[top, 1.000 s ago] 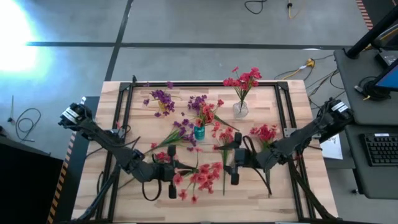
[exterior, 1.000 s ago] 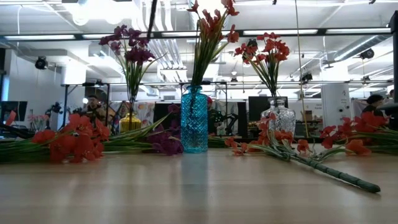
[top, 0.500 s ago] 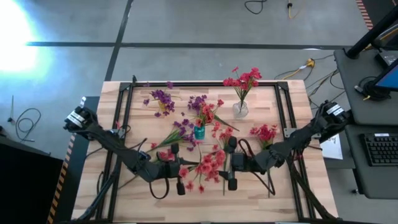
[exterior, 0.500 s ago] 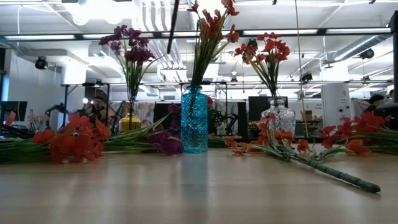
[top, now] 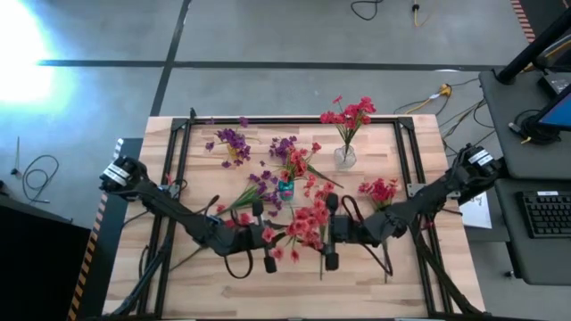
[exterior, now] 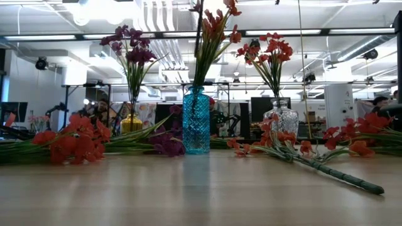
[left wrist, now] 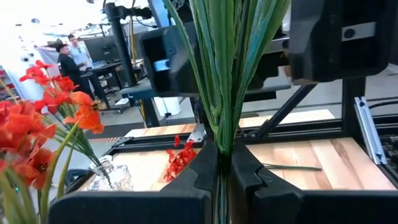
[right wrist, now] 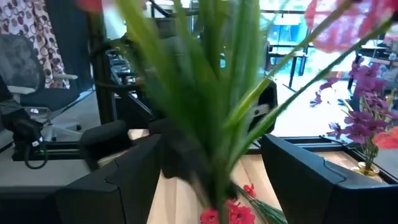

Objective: Sort flowers into vase by color
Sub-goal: Put the left orange flowers into the blue vase

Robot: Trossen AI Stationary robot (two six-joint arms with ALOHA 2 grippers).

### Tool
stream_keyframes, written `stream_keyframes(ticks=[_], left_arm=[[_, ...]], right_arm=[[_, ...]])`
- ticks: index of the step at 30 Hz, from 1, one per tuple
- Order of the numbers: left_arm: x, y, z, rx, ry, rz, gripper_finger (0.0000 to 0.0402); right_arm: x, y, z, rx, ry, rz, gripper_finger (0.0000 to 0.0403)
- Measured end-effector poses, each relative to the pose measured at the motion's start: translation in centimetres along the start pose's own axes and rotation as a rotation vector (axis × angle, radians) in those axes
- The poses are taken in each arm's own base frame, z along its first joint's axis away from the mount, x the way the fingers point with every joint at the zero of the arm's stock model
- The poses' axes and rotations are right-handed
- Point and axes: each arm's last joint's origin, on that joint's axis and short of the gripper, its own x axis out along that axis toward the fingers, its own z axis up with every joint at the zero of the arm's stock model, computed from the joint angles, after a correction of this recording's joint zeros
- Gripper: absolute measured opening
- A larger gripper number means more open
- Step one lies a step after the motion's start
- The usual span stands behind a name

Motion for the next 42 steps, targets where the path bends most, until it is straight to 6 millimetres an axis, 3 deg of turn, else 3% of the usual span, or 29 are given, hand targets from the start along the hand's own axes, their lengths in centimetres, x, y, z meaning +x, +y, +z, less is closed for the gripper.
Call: stream_keyframes(ticks=[5,15,32,36,42], left_arm=[[0.9,-0.9,0.4,0.031,-0.013,-0.018,0.0000],[1.7,-0.7,0.6,0.031,-0.011,0.002,0.0000],[1.6,-0.5,0.8,-0.038,-0.013,0.009,0.0001],[1.4,-0.3,1.1,-0.056,-0.007,0.002,0.0032],[0.7,0.2,1.4,-0.053,0.070,-0.011,0.0122]], right_arm=[[0.2,-0.3,-0.1,-0.003,0.012,-0.006,0.0265],[0.2,-0.3,-0.3,-0.022,0.026,-0.002,0.0244],[0.2,-0.3,-0.3,-0.017,0.024,0.001,0.0047],[0.2,-0.3,-0.3,-0.020,0.023,-0.002,0.0026],[0.2,-0.4,-0.2,-0.037,0.027,-0.007,0.0031]])
